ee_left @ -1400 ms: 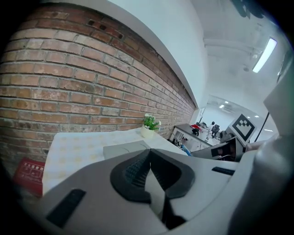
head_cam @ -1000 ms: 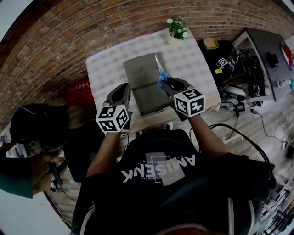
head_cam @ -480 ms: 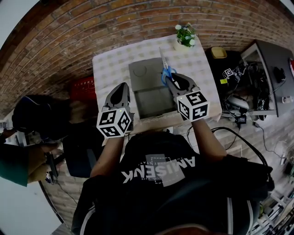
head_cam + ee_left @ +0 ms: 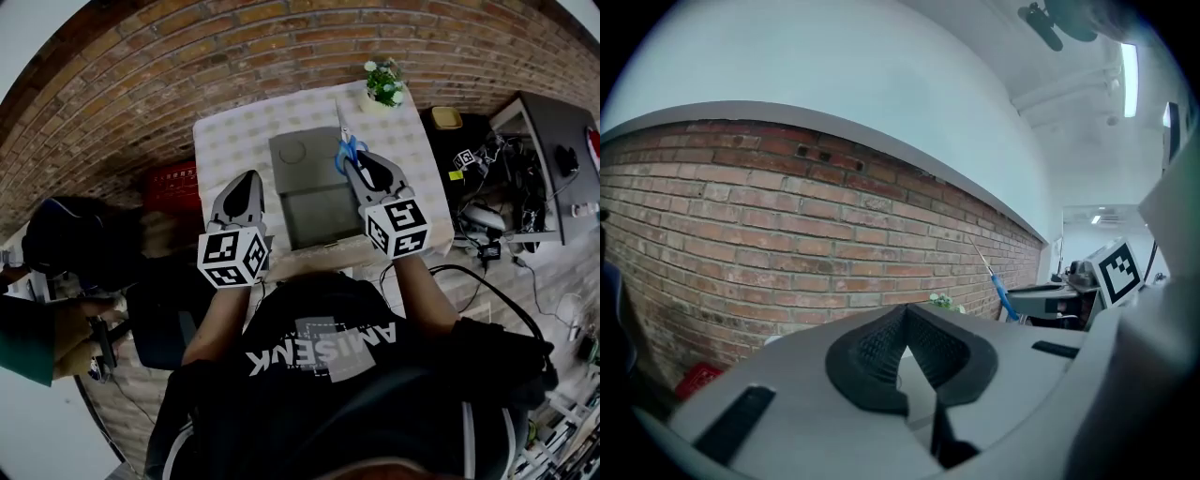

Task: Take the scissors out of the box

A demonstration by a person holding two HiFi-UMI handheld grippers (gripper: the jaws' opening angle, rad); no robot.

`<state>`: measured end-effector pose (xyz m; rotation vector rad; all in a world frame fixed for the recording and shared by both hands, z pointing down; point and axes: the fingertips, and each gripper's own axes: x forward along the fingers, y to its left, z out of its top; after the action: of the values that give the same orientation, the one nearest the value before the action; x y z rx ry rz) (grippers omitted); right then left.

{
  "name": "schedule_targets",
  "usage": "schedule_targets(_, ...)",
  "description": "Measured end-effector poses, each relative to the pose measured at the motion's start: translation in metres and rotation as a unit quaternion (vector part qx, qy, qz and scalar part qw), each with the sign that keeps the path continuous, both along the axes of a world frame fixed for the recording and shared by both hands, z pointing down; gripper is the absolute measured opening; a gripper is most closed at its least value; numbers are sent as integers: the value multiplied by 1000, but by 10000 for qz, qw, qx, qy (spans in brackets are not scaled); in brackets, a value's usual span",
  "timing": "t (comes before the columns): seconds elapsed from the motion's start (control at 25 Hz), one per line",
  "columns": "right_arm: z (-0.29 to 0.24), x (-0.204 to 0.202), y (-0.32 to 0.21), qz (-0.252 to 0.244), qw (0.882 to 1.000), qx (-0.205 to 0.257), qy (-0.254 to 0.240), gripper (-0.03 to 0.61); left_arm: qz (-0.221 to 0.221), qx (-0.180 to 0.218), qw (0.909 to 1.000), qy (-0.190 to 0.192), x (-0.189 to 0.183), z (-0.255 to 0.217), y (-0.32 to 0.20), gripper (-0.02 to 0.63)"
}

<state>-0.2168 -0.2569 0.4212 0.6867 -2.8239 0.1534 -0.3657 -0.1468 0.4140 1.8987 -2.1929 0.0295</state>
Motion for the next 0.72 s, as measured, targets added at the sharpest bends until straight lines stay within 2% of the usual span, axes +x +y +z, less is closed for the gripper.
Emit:
schedule_targets(0.08,-2,-4,1,20,10000,-51,-61,112,59,31,10000,-4,-4,-2,2,11)
schedule_targets(0.28,-11,-14,7,71,9999,72,-56,112,151,416,9989,159,-16,-16,6,11)
schedule_targets(0.72,-17,-22,5,215,9995,221,-7,112,138,413,9990,-45,-34,-16,6,11)
